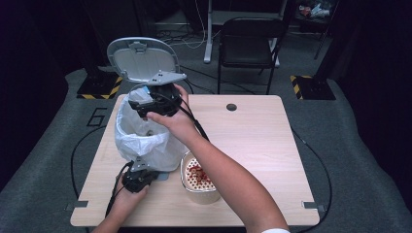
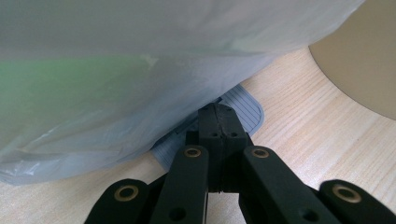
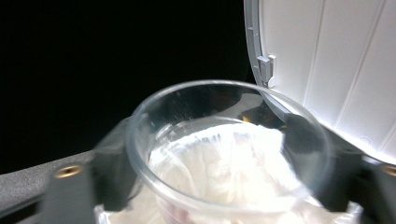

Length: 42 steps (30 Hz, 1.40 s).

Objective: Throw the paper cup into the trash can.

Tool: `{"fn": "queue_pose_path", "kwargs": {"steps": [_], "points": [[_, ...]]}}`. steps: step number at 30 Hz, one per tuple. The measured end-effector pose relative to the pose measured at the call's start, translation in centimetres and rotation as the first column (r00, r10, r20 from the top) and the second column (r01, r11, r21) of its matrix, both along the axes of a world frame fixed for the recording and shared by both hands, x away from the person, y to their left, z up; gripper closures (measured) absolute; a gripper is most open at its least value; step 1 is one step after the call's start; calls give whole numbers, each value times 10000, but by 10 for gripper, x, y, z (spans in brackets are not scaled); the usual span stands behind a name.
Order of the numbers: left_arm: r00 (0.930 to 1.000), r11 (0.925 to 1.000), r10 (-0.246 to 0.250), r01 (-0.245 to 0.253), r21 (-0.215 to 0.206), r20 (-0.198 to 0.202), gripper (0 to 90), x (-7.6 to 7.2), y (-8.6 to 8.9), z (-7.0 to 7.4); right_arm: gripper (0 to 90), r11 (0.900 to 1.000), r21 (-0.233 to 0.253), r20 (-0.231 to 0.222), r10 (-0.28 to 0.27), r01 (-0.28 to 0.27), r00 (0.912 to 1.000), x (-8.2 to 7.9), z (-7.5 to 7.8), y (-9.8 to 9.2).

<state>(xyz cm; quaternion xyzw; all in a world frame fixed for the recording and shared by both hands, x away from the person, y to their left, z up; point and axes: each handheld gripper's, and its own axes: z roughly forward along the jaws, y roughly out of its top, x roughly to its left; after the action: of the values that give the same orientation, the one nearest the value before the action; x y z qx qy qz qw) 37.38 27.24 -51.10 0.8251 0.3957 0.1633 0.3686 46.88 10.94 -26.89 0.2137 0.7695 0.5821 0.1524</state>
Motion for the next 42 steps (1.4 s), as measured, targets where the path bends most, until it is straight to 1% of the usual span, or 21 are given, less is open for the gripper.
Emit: {"fn": "queue_pose_path", "kwargs": {"steps": [1, 5, 6, 7, 9, 10, 12, 13, 16, 20, 21, 25, 28, 29, 33, 34, 35, 37, 38, 41, 42], "points": [[10000, 10000, -1, 1, 7, -9, 900, 0, 0, 0, 140, 10000, -27, -26, -1, 1, 10000, 0, 0, 0], [10000, 10000, 3, -3, 8, -7, 900, 0, 0, 0, 126, 9999, -117, 10, -35, 35, 10000, -1, 0, -1], [10000, 10000, 12, -12, -4, -15, 900, 0, 0, 0, 106, 9999, -159, -33, -60, 59, 10000, 0, 0, -1], [10000, 10000, -19, 20, 93, -45, 900, 0, 0, 1, 90, 9998, -207, -166, -48, 45, 9999, 1, -1, -1], [10000, 10000, 26, -25, 33, -45, 900, 0, 0, 0, 89, 9991, -434, -319, 18, -32, 9995, 2, -2, -1], [9998, 9998, 78, -82, -169, -200, 900, 0, -1, 0, 92, 9983, -576, -277, 33, -49, 9996, 3, -3, -1], [9998, 9998, 83, -86, -166, -199, 900, 0, -1, 0, 111, 9976, -682, -246, 93, -110, 9997, 3, -4, -1], [10000, 10000, 36, -36, 32, -49, 900, 0, 0, 0, 126, 9979, -642, -314, 104, -124, 9995, 2, -5, -1], [10000, 10000, -6, 6, 11, -1, 900, 0, 0, 0, 135, 9973, -696, -251, 223, -240, 9994, 0, -6, -3], [10000, 10000, -11, 11, 10, 5, 900, 0, 0, 0, 137, 9976, -672, -141, 170, -179, 9998, -2, -4, -9], [10000, 10000, 0, 0, 16, 13, 900, 0, 0, 0, 138, 9983, -574, -140, 119, -127, 9998, -3, -4, -11], [10000, 10000, 7, -7, 3, 7, 900, 0, 0, 0, 145, 9991, -426, -69, 50, -53, 10000, -8, 0, -22], [10000, 10000, 5, -5, 37, 27, 900, 0, 0, 0, 148, 9992, -381, 40, -88, 89, 10000, -11, 1, -34], [9999, 9998, -100, 99, 184, 19, 900, 0, 1, 0, 148, 9993, -361, 65, -112, 114, 9999, -11, 1, -37], [9999, 9997, -109, 109, 204, 16, 900, 0, 1, 1, 160, 9995, -209, 131, -216, 218, 9997, -15, 1, -55], [10000, 9999, -50, 51, 111, -41, 900, 0, 0, 0, 162, 9996, -164, 127, -230, 232, 9997, -15, 1, -58], [9998, 9999, 3, -5, -101, -202, 900, -1, -1, 0, 163, 9996, -139, 116, -257, 258, 9996, -16, 1, -60], [9998, 9999, 47, -50, -159, -210, 900, -1, -1, -1, 170, 9995, -113, 169, -281, 283, 9995, -18, 0, -66], [10000, 9999, -68, 68, 146, 7, 900, 0, 1, 0, 172, 9995, -122, 206, -283, 285, 9994, -19, 0, -69], [10000, 9999, -38, 38, 108, -1, 900, 0, 0, 0, 175, 9993, -96, 281, -359, 362, 9990, -22, 0, -78], [10000, 9999, -37, 38, 132, -9, 900, 0, 0, 0, 175, 9993, -46, 229, -378, 379, 9990, -24, 0, -82]]}}
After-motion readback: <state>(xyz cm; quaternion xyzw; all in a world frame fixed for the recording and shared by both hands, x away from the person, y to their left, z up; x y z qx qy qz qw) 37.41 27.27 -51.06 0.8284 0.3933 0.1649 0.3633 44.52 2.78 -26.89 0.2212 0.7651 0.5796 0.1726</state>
